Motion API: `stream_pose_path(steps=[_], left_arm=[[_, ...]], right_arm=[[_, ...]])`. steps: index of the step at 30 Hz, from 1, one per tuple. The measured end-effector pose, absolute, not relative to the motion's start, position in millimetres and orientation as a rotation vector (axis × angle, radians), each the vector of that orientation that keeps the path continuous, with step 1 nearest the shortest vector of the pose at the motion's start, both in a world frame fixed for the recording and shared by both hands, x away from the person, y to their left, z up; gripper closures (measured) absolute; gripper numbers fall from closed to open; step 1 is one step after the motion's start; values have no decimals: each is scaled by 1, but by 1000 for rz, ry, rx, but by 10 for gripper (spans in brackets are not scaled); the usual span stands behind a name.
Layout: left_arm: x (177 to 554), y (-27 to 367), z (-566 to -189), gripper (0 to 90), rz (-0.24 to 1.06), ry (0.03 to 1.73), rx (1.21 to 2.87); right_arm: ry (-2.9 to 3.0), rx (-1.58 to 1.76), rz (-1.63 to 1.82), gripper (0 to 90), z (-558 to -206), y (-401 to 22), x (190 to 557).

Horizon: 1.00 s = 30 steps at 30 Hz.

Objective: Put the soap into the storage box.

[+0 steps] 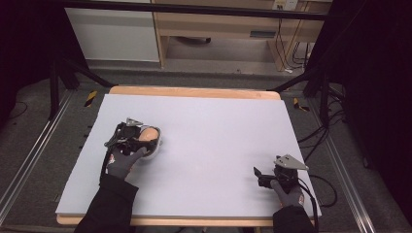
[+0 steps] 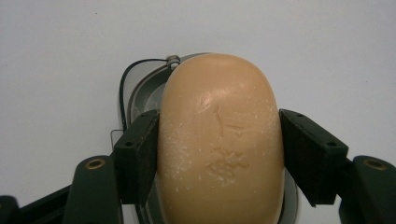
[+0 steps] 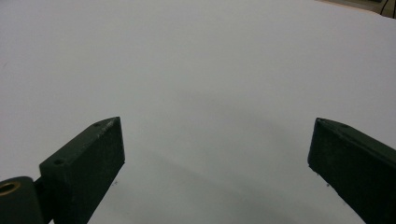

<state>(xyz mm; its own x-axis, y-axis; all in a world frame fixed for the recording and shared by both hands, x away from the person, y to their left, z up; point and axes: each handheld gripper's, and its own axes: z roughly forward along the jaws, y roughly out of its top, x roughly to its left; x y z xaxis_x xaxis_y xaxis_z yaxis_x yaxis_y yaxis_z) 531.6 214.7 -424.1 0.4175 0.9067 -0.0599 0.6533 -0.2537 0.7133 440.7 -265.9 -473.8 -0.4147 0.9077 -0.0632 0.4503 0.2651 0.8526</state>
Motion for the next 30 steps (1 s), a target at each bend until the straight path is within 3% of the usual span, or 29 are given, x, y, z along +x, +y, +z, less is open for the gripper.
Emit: stream_pose_path(steps=[30], left_arm=[[532,212,-426,290,497,1316,1996]], right_arm=[[1987,1213,1060,40,-474,-265,441]])
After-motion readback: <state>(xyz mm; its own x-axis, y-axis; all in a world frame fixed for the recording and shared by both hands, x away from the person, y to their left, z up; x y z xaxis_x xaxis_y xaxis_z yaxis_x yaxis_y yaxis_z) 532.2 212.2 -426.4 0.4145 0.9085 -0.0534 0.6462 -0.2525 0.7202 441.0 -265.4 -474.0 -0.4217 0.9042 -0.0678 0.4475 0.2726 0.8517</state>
